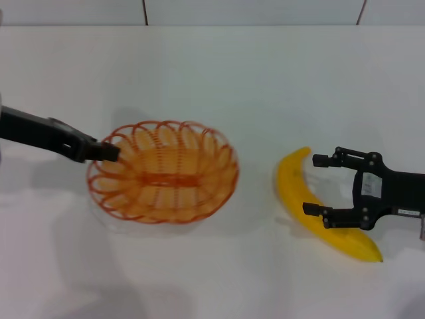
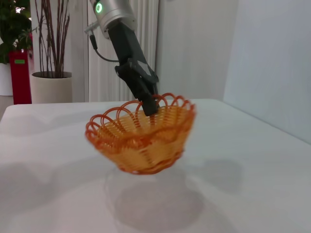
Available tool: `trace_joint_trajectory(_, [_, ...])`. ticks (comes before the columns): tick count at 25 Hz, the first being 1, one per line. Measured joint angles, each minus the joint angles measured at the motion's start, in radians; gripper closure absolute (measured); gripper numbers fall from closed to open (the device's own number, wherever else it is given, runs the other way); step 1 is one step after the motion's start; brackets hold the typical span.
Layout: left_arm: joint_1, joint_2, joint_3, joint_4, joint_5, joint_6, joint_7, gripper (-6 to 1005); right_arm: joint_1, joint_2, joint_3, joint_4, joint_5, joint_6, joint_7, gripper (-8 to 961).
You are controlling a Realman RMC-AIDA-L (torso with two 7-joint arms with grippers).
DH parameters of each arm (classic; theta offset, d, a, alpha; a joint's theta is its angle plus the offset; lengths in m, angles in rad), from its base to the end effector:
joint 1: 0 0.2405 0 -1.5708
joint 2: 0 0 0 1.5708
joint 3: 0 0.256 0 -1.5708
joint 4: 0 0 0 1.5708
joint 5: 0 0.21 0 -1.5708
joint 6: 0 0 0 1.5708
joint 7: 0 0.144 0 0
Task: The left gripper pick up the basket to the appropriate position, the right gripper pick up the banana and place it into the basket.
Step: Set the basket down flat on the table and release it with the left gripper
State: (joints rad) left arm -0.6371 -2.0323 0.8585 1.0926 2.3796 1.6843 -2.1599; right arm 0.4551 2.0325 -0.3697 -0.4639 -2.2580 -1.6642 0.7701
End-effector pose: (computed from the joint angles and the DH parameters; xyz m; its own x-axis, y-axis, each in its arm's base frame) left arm -0.2225 0.3620 0.0517 0.7389 0.6680 0.0879 0.6709 -0.7173 -0.1880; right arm 0.3199 0.2743 -0.0003 0.8964 -0.0464 -0.4409 -0.1983 -0.9314 -0.3051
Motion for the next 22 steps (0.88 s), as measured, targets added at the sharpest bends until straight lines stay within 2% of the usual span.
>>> trace_joint_trajectory(4, [-0.004,0.002,0.004,-0.083,-0.046,-0.014,-0.087,929,0.001,0.001,0.000,0.001,0.000,-0.001,0.001,89])
trace_joint_trajectory(11, [-0.066,0.015,0.007,-0.218,0.047,-0.085,-0.138,928,0.005,0.001,0.000,0.002,0.014,-0.004,0.001,89])
trace_joint_trajectory(18, [-0.117,0.007,0.014,-0.250,0.124,-0.123,-0.149,928,0.014,0.000,0.000,0.003,0.015,-0.002,0.002,89])
trace_joint_trajectory(22, [-0.137,0.006,0.015,-0.306,0.148,-0.136,-0.156,928,0.022,0.001,0.000,0.004,0.015,-0.005,0.002,89])
